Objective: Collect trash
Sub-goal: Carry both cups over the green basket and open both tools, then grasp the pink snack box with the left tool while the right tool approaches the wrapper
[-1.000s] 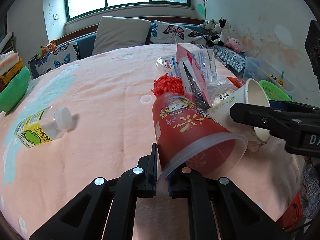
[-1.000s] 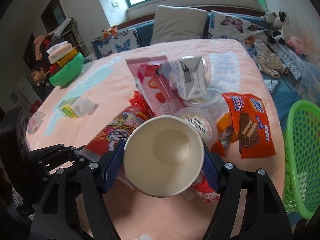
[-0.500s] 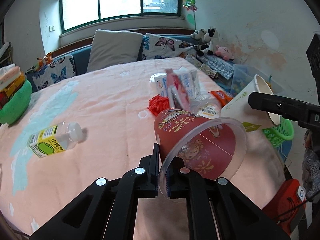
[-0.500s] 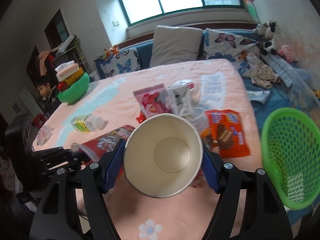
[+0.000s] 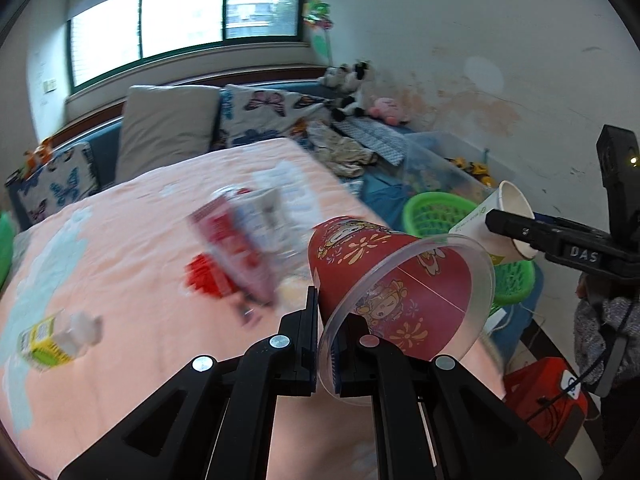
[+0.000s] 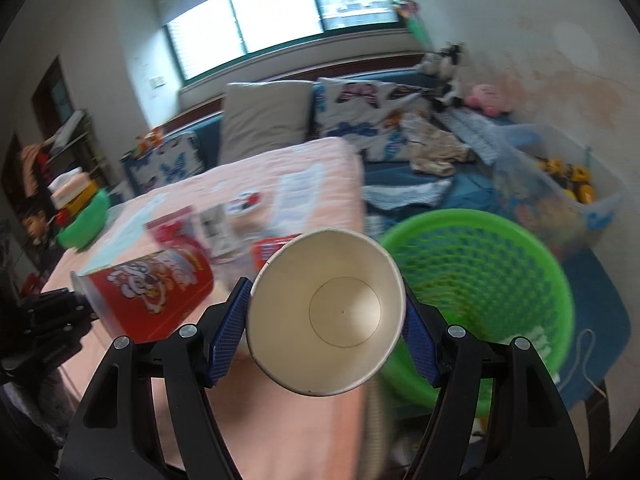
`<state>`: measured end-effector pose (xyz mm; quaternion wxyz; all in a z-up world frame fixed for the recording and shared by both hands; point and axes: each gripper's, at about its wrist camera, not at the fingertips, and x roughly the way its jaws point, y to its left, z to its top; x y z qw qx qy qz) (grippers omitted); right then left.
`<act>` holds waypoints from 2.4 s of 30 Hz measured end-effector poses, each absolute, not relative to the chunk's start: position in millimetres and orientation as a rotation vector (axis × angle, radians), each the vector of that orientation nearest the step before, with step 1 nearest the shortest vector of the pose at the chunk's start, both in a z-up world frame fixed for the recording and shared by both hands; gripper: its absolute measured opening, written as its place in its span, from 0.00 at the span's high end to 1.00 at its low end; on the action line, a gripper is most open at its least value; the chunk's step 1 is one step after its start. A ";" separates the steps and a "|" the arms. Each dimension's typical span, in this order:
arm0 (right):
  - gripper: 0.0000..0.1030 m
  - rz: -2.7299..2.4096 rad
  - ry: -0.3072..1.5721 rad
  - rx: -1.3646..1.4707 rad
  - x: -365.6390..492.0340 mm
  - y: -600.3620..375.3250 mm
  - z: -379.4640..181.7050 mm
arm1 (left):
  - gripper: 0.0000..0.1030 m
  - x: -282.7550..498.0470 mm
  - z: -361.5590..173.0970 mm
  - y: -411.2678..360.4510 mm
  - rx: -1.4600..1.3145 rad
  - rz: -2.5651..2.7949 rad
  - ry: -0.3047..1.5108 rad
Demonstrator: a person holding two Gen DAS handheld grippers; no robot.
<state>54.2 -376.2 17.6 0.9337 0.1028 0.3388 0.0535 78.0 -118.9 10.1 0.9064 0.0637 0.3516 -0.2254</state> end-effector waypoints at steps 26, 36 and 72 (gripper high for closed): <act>0.29 -0.158 0.771 0.321 53.5 -498.2 -36.7 | 0.94 138.0 -26.7 -303.5 0.247 -0.686 0.819; 0.25 -0.184 0.778 0.326 49.8 -502.2 -41.5 | 0.73 135.6 -34.1 -311.2 0.258 -0.705 0.838; 0.17 0.184 0.795 0.209 50.2 -304.4 -31.4 | 0.37 143.7 -1.2 -63.1 0.040 -0.211 0.756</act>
